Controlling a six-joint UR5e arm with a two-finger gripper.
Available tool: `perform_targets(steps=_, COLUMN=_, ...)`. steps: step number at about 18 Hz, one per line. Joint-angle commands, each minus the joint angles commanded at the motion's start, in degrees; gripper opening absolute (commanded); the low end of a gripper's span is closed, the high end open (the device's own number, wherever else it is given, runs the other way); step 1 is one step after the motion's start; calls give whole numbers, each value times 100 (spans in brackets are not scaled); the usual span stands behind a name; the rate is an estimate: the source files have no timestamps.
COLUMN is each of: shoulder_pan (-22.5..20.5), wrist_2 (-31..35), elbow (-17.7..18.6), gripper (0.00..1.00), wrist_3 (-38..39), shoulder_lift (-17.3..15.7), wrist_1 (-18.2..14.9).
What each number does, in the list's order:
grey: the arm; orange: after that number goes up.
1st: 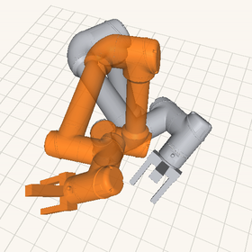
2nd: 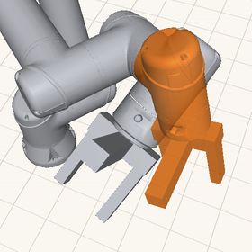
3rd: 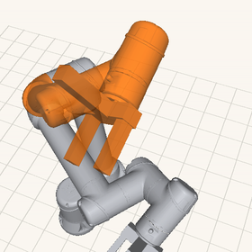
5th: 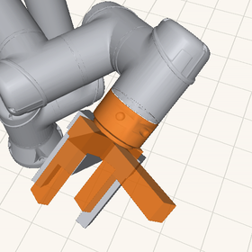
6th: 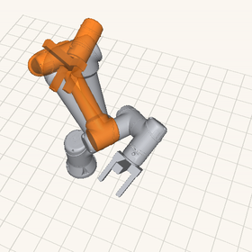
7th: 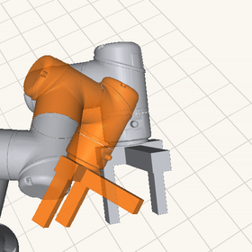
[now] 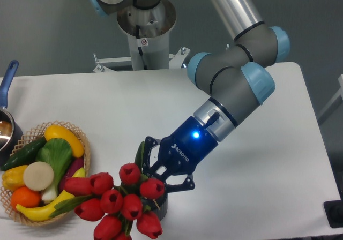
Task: Insert the flowers into the vase
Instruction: 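Open the gripper to release the tulip stems inside the vase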
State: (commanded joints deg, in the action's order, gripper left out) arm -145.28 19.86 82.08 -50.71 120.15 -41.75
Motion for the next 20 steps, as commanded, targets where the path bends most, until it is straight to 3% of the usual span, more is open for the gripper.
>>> perform_targets(steps=8, shoulder_pan=-87, wrist_2=62, elbow=422, gripper=4, wrist_3=-606, shoulder_lift=132, wrist_1=229)
perform_targets(steps=14, shoulder_pan=-290, wrist_2=53, elbow=1072, gripper=8, wrist_3=-1432, shoulder_lift=35, wrist_1=237)
perform_targets(steps=18, shoulder_pan=-308, wrist_2=62, elbow=1073, gripper=16, wrist_3=-1433, shoulder_lift=44, wrist_1=246)
perform_targets(steps=20, shoulder_pan=-343, wrist_2=62, elbow=1073, gripper=32, wrist_3=-1433, shoulder_lift=44, wrist_1=255)
